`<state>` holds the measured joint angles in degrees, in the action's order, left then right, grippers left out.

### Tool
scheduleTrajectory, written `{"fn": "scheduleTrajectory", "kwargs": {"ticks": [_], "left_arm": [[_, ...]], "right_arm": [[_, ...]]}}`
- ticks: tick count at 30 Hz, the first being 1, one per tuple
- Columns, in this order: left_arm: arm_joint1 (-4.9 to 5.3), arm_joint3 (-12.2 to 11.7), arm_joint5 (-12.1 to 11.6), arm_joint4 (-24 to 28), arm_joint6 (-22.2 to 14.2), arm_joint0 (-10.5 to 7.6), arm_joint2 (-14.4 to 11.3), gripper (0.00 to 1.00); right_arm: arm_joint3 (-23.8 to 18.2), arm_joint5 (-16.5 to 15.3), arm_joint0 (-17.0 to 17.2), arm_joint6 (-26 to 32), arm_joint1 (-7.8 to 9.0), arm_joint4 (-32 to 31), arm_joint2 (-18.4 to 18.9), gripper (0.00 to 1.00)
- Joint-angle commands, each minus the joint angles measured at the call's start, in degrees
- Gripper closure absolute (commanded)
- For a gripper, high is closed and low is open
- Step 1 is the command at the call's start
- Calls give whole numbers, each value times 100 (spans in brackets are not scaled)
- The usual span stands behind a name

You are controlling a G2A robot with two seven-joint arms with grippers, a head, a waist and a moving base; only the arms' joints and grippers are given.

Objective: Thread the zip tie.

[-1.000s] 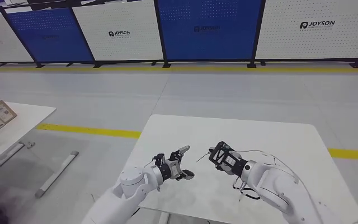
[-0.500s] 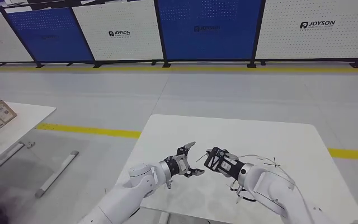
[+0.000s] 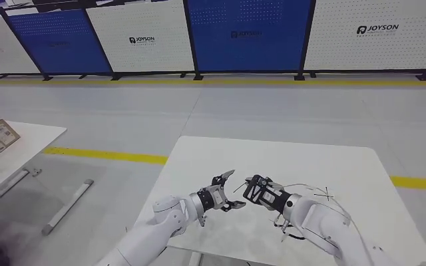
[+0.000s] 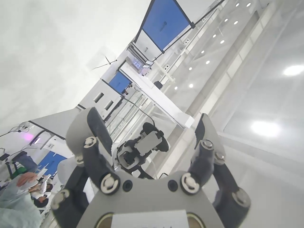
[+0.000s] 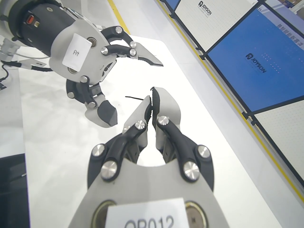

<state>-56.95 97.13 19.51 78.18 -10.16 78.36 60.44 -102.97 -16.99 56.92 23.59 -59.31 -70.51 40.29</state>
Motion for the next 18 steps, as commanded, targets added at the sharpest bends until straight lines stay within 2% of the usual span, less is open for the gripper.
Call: {"fn": "scheduleTrajectory", "kwargs": {"ticks": [1, 12, 18], "left_arm": [[8, 15, -3, -8, 0, 18, 5, 100], [11, -43, -3, 21, 107, -125, -165, 100], [39, -80, -3, 33, 37, -179, -235, 100]], "right_arm": [[0, 0, 0, 0, 0, 0, 0, 100], [0, 0, 0, 0, 0, 0, 0, 100], [0, 0, 0, 0, 0, 0, 0, 100]]}}
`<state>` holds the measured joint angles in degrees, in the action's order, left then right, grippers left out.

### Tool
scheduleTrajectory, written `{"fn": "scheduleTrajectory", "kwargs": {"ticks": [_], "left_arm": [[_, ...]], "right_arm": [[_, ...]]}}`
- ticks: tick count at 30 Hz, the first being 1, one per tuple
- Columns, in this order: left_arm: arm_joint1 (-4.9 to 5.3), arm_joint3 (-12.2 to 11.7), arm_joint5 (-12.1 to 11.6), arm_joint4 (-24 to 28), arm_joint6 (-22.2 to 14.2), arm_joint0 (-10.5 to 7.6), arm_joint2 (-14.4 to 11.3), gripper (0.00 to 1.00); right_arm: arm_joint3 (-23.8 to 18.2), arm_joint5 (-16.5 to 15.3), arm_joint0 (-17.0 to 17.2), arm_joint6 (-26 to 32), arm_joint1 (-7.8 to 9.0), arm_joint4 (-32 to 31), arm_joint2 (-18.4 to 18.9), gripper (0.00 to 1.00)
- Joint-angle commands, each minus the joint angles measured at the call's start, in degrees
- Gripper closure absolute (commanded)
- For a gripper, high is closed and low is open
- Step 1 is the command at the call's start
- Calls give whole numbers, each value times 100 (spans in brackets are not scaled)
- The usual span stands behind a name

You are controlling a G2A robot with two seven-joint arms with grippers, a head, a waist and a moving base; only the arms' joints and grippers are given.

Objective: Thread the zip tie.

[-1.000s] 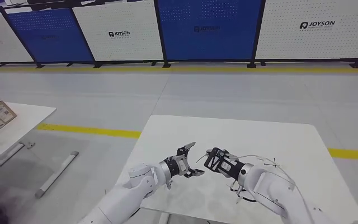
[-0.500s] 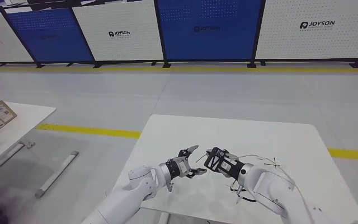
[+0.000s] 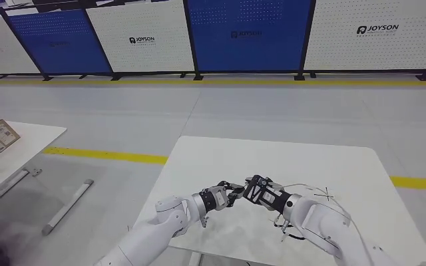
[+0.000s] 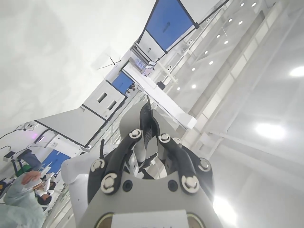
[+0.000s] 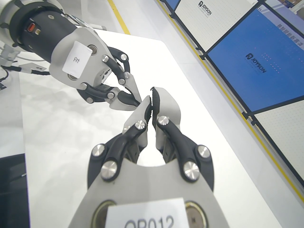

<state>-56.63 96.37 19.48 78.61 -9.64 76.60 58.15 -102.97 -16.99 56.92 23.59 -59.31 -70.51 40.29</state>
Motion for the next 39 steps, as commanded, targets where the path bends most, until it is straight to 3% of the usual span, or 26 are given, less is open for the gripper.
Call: {"fn": "scheduleTrajectory", "kwargs": {"ticks": [1, 3, 4, 5, 6, 7, 12, 16, 18, 19, 22, 23, 34, 36, 39], "left_arm": [[13, -6, 0, -20, -27, -6, -14, 100], [25, -12, 0, -47, -45, -13, -29, 100], [29, -13, 0, -60, -45, -16, -33, 100], [33, -11, 0, -78, -40, -19, -34, 100], [36, -3, 0, -120, -23, -23, -21, 100], [37, 1, -26, -169, 7, -19, -2, 100], [34, -27, -146, -451, 126, 30, 50, 100], [41, -7, -604, -1352, 307, 83, 27, 100], [42, 20, -853, -1853, 380, 132, -28, 100], [42, 35, -994, -2199, 399, 164, -83, 100], [35, 37, -1243, -2802, 418, 202, -188, 100], [27, 14, -1345, -2947, 400, 220, -224, 100], [27, 14, -1345, -2947, 400, 220, -224, 100], [20, -6, -1439, -3161, 510, 218, -232, 100], [-3, -27, -1772, -3660, 736, 243, -276, 100]], "right_arm": [[0, 0, 0, 0, 0, 0, 0, 100], [0, 0, 0, 0, 0, 0, 0, 100], [9, 16, 39, -38, -4, 10, 11, 83], [13, 0, 61, -56, -8, 27, 30, 41], [14, 0, 79, -74, -12, 60, 76, 12], [20, 34, 101, -77, -13, 79, 125, 0], [-131, 145, 517, -368, 85, 326, 666, 0], [-354, 80, 1175, -440, 247, 861, 1375, 0], [-367, -10, 1393, -262, 294, 1416, 1663, 0], [-336, -213, 1497, -116, 313, 1973, 1797, 0], [-165, -249, 1436, 663, 343, 3282, 1833, 0], [-130, -249, 1401, 753, 345, 3390, 1835, 0], [-130, -249, 1401, 753, 345, 3390, 1835, 0], [-5, -249, 1386, 775, 326, 3894, 1838, 0], [297, -249, 1105, 1381, 322, 5395, 1872, 0]]}}
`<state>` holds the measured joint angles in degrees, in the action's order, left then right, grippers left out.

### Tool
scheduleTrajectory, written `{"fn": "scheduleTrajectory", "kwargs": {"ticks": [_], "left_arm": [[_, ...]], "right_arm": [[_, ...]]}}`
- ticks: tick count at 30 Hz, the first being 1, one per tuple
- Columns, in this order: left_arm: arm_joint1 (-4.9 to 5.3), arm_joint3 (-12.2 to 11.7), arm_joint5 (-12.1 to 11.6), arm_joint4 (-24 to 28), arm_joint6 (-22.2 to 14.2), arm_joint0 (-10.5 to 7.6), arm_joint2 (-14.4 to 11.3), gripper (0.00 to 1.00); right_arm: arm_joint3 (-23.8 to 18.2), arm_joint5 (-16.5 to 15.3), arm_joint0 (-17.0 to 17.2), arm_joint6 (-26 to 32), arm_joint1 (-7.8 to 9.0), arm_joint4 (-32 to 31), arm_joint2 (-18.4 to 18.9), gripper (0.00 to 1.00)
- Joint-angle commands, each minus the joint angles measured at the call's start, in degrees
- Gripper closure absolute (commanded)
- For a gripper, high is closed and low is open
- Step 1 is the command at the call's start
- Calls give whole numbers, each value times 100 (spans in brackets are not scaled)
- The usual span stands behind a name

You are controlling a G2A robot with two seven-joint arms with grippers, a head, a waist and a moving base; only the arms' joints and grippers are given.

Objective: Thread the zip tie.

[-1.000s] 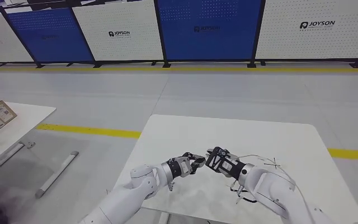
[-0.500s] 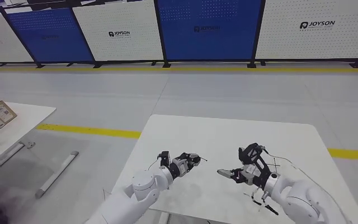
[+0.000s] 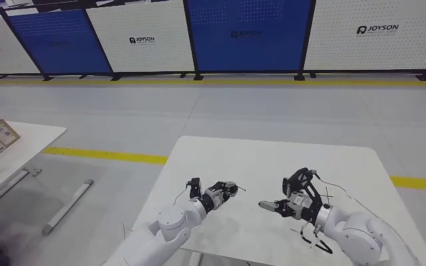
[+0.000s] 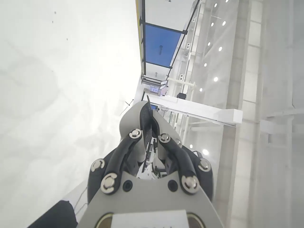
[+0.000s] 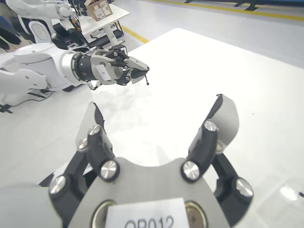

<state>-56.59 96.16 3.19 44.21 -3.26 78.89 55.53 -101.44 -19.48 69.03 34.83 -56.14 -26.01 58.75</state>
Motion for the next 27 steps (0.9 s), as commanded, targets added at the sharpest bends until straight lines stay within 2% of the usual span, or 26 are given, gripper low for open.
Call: {"fn": "scheduleTrajectory", "kwargs": {"ticks": [1, 6, 8, 11, 15, 24, 27], "left_arm": [[-17, -17, -309, -456, 182, 50, -48, 100], [-43, -2, -767, -1078, 238, 185, -130, 100], [-49, 100, -837, -1195, 259, 271, -132, 100], [-64, 301, -808, -1294, 301, 337, -134, 100], [-85, 376, -843, -1316, 297, 375, -115, 100], [-85, 376, -843, -1316, 297, 375, -115, 100], [-99, 356, -836, -1306, 304, 386, -130, 100]], "right_arm": [[381, 0, -247, 599, 11, 1468, 76, 0], [1237, 0, -640, 1931, -58, 3813, 107, 0], [1635, 0, -818, 2431, -140, 4413, 22, 0], [2142, 0, -1074, 2879, -315, 4894, -217, 0], [2702, 0, -1349, 3156, -538, 5046, -547, 0], [2702, 0, -1349, 3156, -538, 5046, -547, 0], [2622, 15, -1271, 2960, -541, 4888, -569, 0]]}}
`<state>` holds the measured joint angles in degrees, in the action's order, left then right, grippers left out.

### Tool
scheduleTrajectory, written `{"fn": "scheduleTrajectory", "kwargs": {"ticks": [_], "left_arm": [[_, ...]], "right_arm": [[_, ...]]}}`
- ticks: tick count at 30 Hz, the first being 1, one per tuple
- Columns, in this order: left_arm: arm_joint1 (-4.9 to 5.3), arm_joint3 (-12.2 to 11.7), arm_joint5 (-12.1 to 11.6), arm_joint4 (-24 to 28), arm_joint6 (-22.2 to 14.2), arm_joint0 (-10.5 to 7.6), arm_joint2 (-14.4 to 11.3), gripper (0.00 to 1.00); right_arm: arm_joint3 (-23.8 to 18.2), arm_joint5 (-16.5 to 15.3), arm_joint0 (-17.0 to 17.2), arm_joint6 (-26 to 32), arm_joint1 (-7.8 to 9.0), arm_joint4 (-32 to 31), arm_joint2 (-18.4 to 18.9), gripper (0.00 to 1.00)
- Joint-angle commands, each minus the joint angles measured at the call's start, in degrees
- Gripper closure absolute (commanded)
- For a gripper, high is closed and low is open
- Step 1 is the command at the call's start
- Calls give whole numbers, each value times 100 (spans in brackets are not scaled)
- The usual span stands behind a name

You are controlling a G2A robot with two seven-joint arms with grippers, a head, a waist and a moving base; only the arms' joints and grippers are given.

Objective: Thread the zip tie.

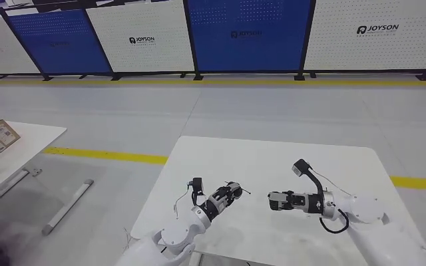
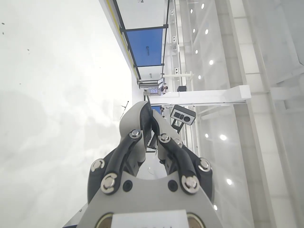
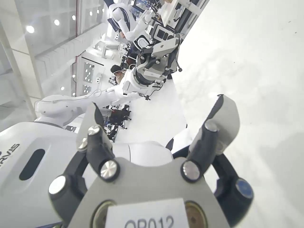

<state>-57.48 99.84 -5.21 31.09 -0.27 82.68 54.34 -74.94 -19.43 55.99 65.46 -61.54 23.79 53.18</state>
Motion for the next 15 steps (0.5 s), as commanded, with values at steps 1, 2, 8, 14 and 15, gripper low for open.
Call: {"fn": "scheduleTrajectory", "kwargs": {"ticks": [1, 2, 8, 14, 15], "left_arm": [[-23, -24, 9, 28, -15, 10, -26, 100], [-33, -35, -12, 35, -32, 12, -36, 100], [-116, 2, -4, 32, 30, -8, -165, 100], [-131, 3, 0, 28, 61, -3, -172, 100], [-131, 3, 0, 28, 61, -3, -172, 100]], "right_arm": [[1, 19, 45, -164, -13, -128, -41, 0], [49, -5, 42, -184, -35, -77, -82, 0], [740, -5, -371, -552, -381, 117, -667, 0], [879, -5, -440, -505, -455, 243, -741, 0], [879, -5, -440, -505, -455, 243, -741, 0]]}}
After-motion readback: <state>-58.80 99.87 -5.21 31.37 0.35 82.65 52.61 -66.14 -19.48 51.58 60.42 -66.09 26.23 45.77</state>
